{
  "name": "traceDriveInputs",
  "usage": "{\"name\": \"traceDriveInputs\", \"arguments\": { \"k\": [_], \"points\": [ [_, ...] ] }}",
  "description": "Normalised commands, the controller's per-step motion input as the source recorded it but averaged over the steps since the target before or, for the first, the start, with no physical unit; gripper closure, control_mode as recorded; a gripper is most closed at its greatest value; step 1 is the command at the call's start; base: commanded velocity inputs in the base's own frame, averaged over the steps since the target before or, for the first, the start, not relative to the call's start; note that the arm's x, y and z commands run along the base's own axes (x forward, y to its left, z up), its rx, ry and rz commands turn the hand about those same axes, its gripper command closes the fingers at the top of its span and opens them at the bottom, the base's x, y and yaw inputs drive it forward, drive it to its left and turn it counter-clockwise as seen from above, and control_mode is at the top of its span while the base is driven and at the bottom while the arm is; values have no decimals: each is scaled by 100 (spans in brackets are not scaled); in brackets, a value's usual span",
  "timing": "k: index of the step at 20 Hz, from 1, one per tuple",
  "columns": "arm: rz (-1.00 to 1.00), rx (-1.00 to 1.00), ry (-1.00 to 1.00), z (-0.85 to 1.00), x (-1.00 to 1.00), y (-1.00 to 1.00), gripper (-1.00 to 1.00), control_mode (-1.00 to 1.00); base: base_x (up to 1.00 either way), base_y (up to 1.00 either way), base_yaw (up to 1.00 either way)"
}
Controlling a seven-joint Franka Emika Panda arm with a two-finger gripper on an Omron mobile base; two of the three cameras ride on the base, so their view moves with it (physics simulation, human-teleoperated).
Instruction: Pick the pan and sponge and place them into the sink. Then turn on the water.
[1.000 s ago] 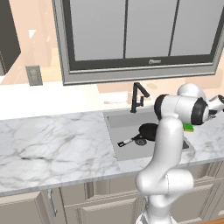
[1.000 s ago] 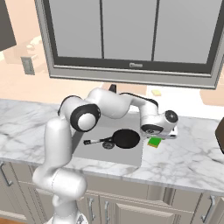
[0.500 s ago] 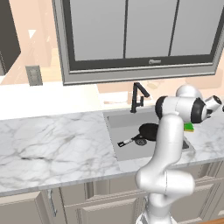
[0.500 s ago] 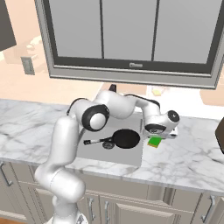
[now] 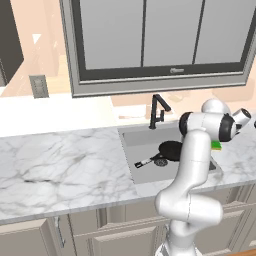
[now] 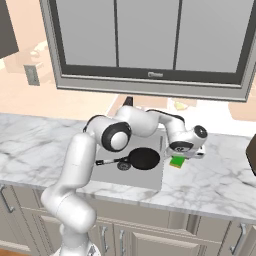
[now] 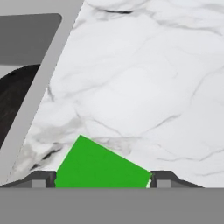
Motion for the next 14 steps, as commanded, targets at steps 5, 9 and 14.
{"name": "traceDriveInputs", "arguments": {
  "k": [5,9,14],
  "points": [
    [0,0,1,-40,23,0,-100,-100,0,0,0],
    [0,0,1,-36,20,0,-100,-100,0,0,0],
    [0,6,0,-19,6,2,-100,-100,0,0,0]
  ]
}}
